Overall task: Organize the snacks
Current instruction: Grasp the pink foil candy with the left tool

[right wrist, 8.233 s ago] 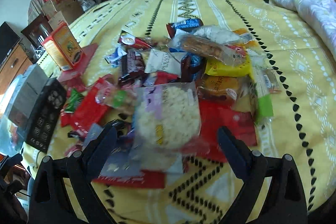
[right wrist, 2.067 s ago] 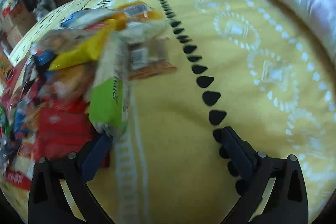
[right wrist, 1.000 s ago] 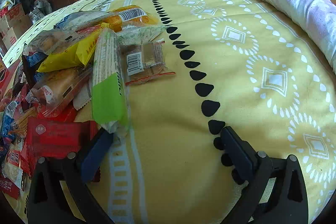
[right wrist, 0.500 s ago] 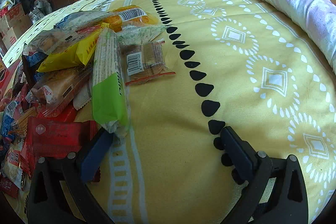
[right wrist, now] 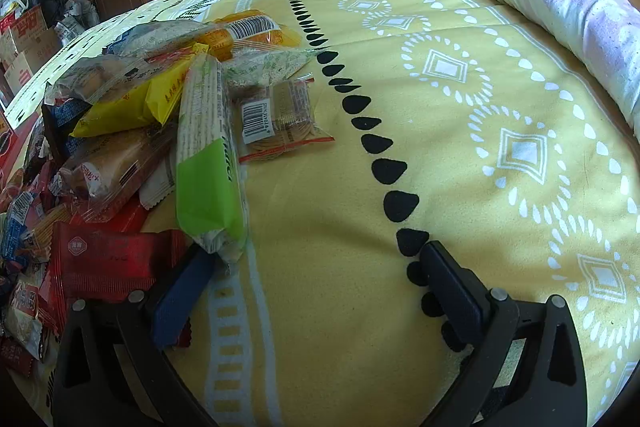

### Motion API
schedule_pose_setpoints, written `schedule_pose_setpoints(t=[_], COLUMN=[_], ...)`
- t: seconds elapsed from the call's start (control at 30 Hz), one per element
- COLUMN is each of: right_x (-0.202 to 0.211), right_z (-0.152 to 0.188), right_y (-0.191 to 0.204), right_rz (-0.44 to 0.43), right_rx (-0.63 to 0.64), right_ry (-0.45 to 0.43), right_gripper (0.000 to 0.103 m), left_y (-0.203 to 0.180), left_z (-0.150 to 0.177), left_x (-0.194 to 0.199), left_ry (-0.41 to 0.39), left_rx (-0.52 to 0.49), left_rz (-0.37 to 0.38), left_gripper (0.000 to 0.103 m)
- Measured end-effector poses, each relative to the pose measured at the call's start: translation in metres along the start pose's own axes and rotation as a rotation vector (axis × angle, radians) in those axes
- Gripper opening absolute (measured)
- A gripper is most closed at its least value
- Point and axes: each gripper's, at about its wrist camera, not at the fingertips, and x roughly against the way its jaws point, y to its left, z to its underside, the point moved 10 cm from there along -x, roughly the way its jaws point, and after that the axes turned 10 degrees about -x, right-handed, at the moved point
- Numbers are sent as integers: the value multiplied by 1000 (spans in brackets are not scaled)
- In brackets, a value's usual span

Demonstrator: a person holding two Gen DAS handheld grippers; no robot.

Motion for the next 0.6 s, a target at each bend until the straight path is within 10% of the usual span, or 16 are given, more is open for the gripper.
schedule_pose_setpoints(t=[0.6], right_x=[0], right_z=[0], right_y=[0], right_rz=[0], right_rx=[0], right_ry=[0], right_gripper=[103], left_y=[3], left_z=[0], left_x=[5], left_ry=[-31], left_rx=[45], left_rz=[64], left_gripper=[103])
